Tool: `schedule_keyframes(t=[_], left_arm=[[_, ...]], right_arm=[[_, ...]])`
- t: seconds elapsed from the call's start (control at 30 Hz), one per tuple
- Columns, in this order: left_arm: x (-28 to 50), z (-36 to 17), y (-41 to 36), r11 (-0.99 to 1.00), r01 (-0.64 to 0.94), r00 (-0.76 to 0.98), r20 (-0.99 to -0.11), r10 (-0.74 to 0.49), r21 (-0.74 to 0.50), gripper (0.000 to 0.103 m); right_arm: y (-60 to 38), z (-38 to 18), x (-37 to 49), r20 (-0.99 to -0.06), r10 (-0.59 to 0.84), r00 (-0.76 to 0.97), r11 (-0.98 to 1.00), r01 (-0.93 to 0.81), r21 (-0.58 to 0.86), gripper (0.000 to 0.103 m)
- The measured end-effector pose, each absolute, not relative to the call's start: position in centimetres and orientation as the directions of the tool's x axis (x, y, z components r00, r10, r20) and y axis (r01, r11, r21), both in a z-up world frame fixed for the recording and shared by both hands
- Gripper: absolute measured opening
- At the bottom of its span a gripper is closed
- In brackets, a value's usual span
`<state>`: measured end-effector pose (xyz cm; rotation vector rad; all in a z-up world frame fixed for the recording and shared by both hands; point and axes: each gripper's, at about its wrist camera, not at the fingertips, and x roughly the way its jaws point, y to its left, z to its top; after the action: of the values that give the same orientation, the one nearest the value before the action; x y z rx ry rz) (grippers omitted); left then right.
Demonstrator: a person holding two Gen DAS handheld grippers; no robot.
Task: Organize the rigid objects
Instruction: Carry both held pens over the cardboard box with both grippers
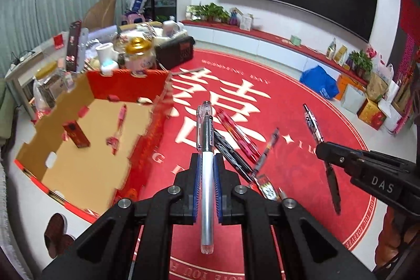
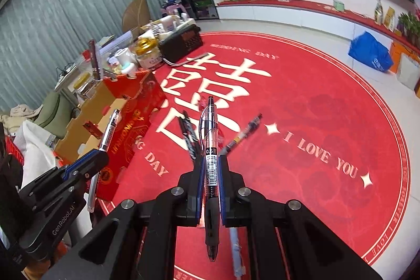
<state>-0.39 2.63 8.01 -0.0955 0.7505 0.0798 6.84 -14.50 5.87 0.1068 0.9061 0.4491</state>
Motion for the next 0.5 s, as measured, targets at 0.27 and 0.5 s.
schedule_keyframes(t=[0.27,0.5], left_arm=[[-0.8,9.4,7.1,0.976,-0.207,0.749,-0.652,0.114,-0.068,0.01],[-1.2,10.0,12.7,0.942,-0.326,0.745,-0.635,0.202,-0.083,0.01]], right_arm=[[-9.3,8.0,7.4,-0.713,0.474,0.516,0.862,-0.438,0.256,0.01],[-3.5,9.2,7.9,-0.7,0.533,0.475,0.808,-0.53,0.256,0.011]])
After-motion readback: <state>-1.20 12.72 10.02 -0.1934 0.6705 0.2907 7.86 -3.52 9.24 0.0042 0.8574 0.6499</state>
